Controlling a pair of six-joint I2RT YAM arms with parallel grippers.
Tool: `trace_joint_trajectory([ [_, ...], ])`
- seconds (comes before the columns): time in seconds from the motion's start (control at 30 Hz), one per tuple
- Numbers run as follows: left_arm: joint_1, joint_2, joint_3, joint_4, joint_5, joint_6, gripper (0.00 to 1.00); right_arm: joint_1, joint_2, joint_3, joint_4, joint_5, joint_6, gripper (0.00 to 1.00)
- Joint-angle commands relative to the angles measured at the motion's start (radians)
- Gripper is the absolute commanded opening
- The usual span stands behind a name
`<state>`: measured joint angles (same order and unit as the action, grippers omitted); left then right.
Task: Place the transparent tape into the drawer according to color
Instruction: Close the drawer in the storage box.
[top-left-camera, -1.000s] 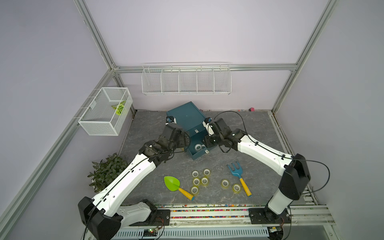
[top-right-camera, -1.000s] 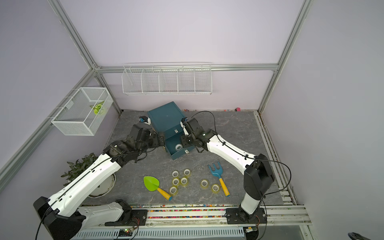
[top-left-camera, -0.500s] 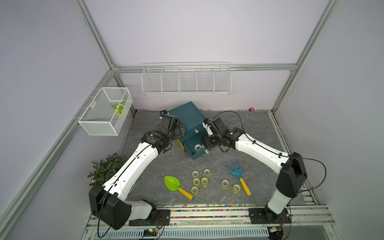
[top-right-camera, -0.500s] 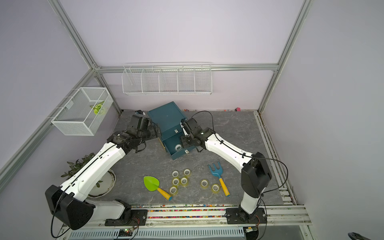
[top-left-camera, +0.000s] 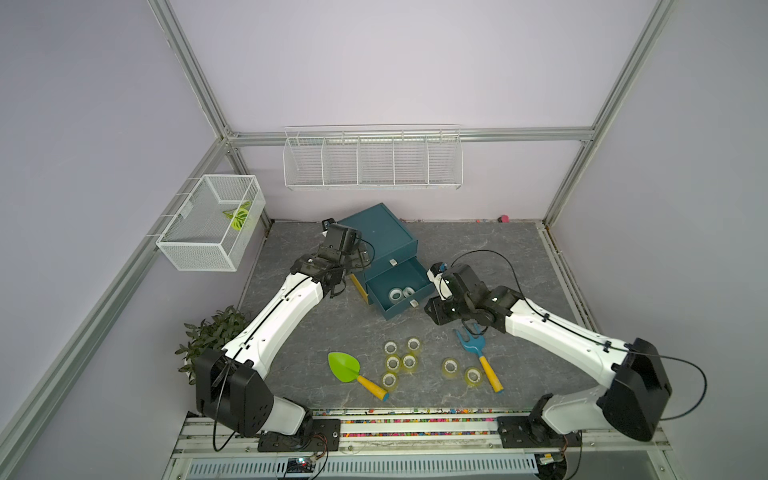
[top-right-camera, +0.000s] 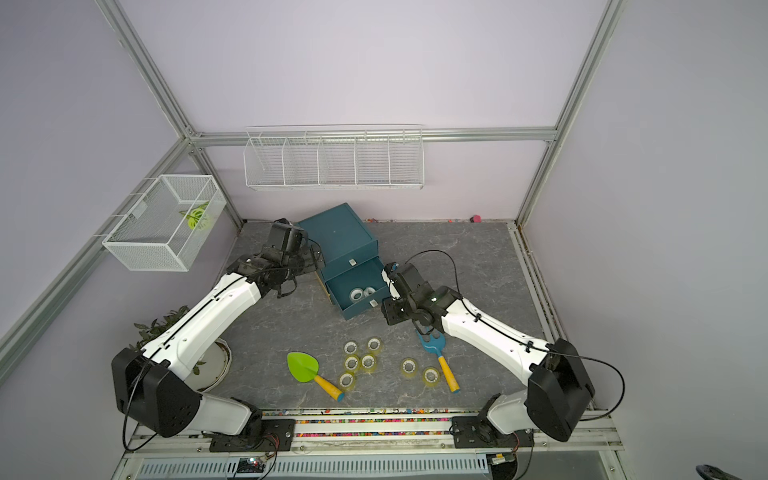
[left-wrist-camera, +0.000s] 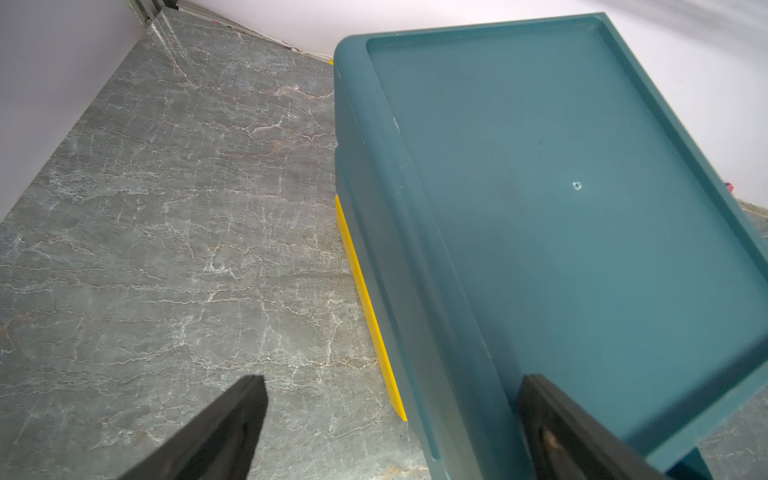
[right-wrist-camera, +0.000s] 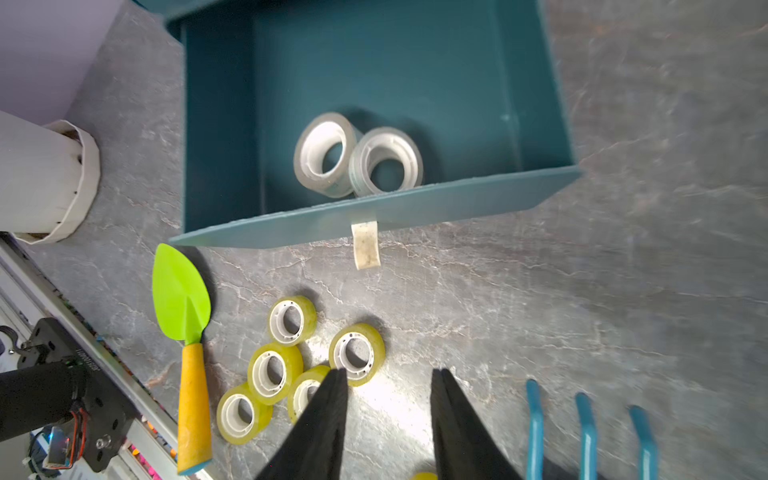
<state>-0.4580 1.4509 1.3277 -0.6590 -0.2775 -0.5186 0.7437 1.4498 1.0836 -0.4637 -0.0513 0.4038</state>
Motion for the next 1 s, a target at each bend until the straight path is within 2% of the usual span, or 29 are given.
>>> trace_joint_trajectory([
  [0.0,0.005,0.018,0.016,-0.011,0.011,0.0,1.0,0.002,0.066,0.028,0.112,-0.018,0.015,0.37],
  [0.4,0.005,0.05,0.002,-0.025,0.013,-0.006,0.99,-0.035,0.321,0.216,0.281,-0.008,0.026,0.33],
  [0.77,0.005,0.078,0.001,-0.025,0.022,-0.004,0.96,-0.046,0.43,0.188,0.631,-0.039,0.138,0.32],
  [0.97,0.005,0.085,-0.002,-0.025,0.033,-0.003,0.95,-0.048,0.472,0.188,0.717,-0.032,0.178,0.3],
])
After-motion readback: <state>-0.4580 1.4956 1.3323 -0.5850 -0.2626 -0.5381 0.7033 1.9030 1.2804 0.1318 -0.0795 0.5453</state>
